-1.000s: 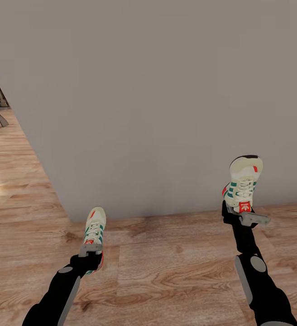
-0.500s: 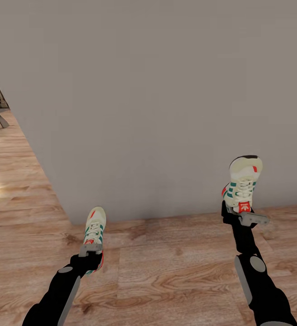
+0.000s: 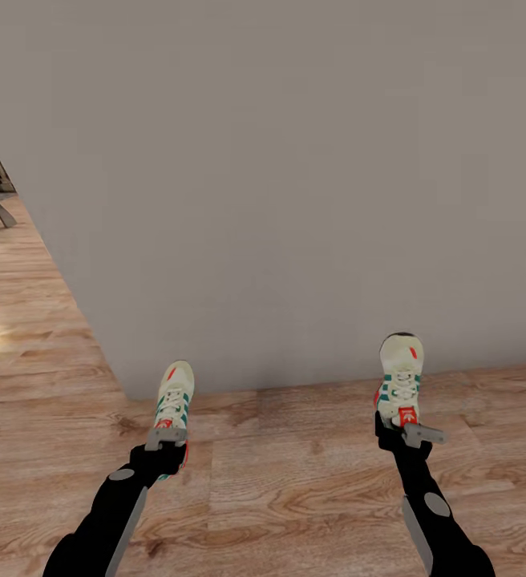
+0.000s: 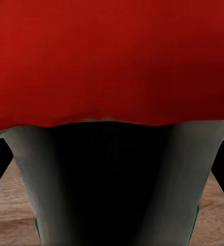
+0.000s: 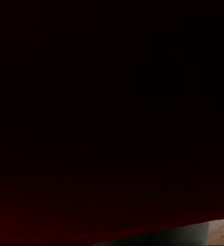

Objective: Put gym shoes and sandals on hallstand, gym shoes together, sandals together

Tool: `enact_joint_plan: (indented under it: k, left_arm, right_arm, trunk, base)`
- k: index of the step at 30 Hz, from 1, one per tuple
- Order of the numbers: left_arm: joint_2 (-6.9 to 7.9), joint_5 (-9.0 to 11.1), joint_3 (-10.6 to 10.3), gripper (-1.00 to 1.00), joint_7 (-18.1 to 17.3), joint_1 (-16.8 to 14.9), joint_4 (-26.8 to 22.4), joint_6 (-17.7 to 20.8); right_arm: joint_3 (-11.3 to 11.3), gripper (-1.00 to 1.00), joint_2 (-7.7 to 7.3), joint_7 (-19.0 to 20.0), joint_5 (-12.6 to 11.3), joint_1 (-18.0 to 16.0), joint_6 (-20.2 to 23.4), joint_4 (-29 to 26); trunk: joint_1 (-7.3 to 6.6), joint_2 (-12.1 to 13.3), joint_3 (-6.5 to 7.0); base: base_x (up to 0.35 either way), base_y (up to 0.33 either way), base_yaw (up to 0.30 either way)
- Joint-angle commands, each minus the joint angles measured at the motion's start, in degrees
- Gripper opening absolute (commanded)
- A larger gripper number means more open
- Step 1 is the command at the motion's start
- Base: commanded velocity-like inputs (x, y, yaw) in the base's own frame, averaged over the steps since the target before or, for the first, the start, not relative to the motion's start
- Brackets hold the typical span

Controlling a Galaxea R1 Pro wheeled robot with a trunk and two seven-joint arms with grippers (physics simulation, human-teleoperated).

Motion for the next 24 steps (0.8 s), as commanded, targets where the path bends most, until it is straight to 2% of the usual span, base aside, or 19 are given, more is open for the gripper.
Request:
enact_joint_plan:
  k: [1, 7, 12, 13, 14, 17, 24]
  left_arm:
    - [0.02, 0.0, -0.2, -1.0, -0.1, 0.0, -0.1, 0.0]
    - [-0.04, 0.2, -0.9, -1.0, -0.4, 0.0, -0.3, 0.0]
    - [-0.04, 0.3, -1.8, -1.0, -0.4, 0.0, -0.5, 0.0]
    - [-0.04, 0.2, -4.2, -1.0, -0.4, 0.0, -0.5, 0.0]
    - [-0.04, 0.2, -5.6, -1.0, -0.4, 0.0, -0.4, 0.0]
    - [-0.04, 0.1, -7.5, -1.0, 0.0, 0.0, -0.5, 0.0]
    - [-0.04, 0.4, -7.6, -1.0, 0.1, 0.0, -0.3, 0.0]
  right_arm:
    - [0.0, -1.0, 0.0, 0.1, -0.1, 0.0, 0.0, 0.2]
    - [0.5, -1.0, 0.43, -0.2, 0.4, 0.0, 0.1, 0.3]
    - [4.9, -1.0, 0.85, -0.4, 0.7, 0.0, 0.1, 0.2]
    - [5.9, -1.0, 0.9, -0.4, 0.7, 0.0, 0.2, 0.2]
    - [6.0, -1.0, 0.92, -0.4, 0.5, 0.0, 0.2, 0.2]
    - [6.2, -1.0, 0.9, -0.4, 0.6, 0.0, 0.2, 0.2]
    - [6.2, -1.0, 0.88, -0.2, 0.7, 0.0, 0.2, 0.2]
  trunk:
    - [0.0, 0.0, 0.0]
    - [0.0, 0.0, 0.0]
    - [0.0, 0.0, 0.0]
    - [0.0, 0.0, 0.0]
    - [0.0, 0.0, 0.0]
    - [0.0, 0.0, 0.0]
    - [0.0, 0.0, 0.0]
  base:
    - [0.0, 0.0, 0.0]
    - [0.0, 0.0, 0.0]
    - [0.0, 0.0, 0.0]
    - [0.0, 0.0, 0.0]
    - [0.0, 0.0, 0.0]
    - [0.0, 0.0, 0.0]
    - [0.0, 0.0, 0.0]
